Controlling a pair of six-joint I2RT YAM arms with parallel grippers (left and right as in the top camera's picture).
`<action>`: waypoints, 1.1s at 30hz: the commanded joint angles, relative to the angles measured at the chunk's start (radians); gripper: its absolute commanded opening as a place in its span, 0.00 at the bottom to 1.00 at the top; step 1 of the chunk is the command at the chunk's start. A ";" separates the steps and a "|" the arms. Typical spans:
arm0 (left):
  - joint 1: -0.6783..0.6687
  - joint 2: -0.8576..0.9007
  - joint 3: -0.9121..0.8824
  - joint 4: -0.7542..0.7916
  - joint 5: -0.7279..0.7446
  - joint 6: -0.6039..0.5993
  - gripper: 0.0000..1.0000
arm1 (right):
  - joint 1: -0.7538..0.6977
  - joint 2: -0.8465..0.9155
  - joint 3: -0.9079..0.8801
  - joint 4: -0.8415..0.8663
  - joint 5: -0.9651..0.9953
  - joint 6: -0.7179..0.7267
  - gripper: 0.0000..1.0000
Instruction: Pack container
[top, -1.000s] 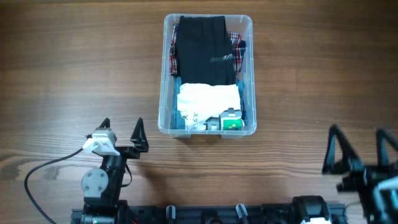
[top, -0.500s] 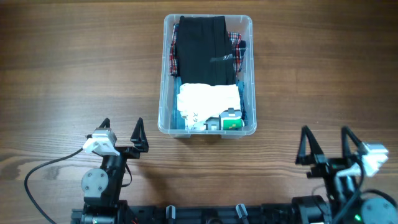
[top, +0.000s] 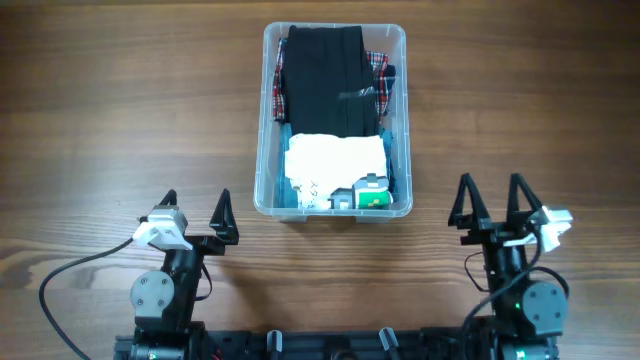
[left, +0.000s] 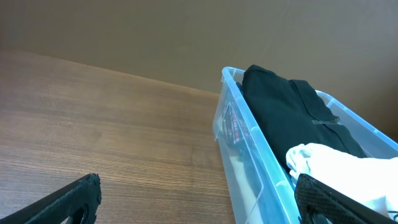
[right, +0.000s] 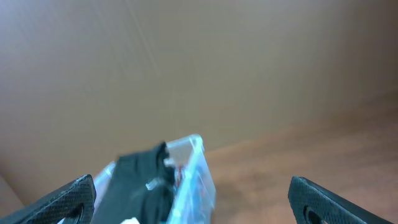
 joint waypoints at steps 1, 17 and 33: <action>0.008 -0.011 -0.006 -0.003 -0.017 -0.002 1.00 | 0.005 -0.016 -0.051 0.011 -0.053 -0.095 1.00; 0.008 -0.011 -0.006 -0.003 -0.017 -0.002 1.00 | 0.005 -0.016 -0.068 -0.092 -0.084 -0.203 1.00; 0.008 -0.011 -0.006 -0.003 -0.017 -0.002 1.00 | 0.005 -0.015 -0.068 -0.092 -0.084 -0.204 1.00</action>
